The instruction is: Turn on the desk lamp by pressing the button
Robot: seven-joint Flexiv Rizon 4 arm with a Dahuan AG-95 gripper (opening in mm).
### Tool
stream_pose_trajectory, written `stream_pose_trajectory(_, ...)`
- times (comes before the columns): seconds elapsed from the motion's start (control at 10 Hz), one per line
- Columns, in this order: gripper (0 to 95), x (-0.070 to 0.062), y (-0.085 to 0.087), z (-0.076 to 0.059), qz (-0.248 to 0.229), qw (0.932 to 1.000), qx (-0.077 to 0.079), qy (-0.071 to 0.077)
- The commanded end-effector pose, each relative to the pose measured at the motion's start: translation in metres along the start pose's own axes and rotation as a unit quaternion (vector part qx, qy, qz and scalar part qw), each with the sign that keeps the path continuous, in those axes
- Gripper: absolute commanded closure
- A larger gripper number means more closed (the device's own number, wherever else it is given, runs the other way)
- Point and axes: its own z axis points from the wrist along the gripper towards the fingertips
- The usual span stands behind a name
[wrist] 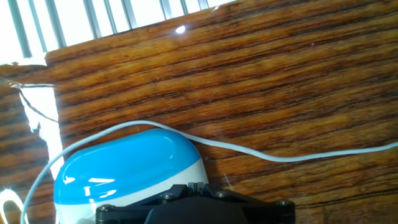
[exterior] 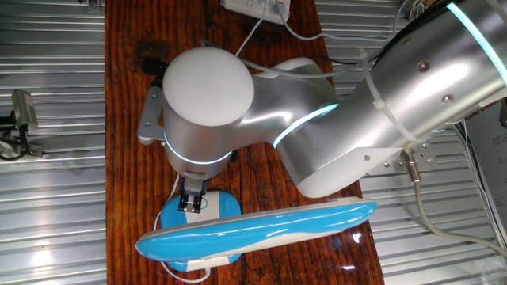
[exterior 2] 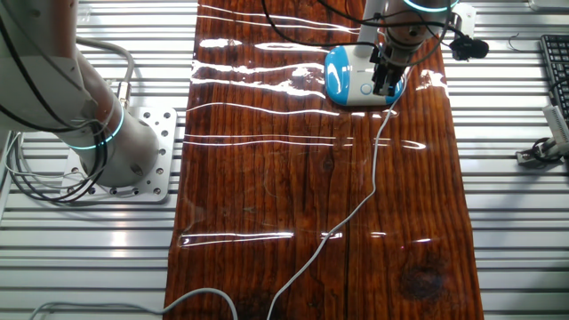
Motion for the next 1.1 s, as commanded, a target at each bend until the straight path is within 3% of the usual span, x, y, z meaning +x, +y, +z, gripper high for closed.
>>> stream_pose_trajectory(0.1,95.0,-0.0009,0.0006,0.0001,-0.029,0.9996,0.006,-0.003)
stream_pose_trajectory(0.4,95.0,-0.0009,0.0006,0.0001,-0.051,0.9987,-0.002,0.001)
stream_pose_trajectory(0.9,95.0,-0.0009,0.0006,0.0001,-0.1,0.9945,-0.024,0.023)
stream_pose_trajectory(1.1,95.0,-0.0009,0.0006,0.0001,-0.115,0.9926,-0.025,0.029)
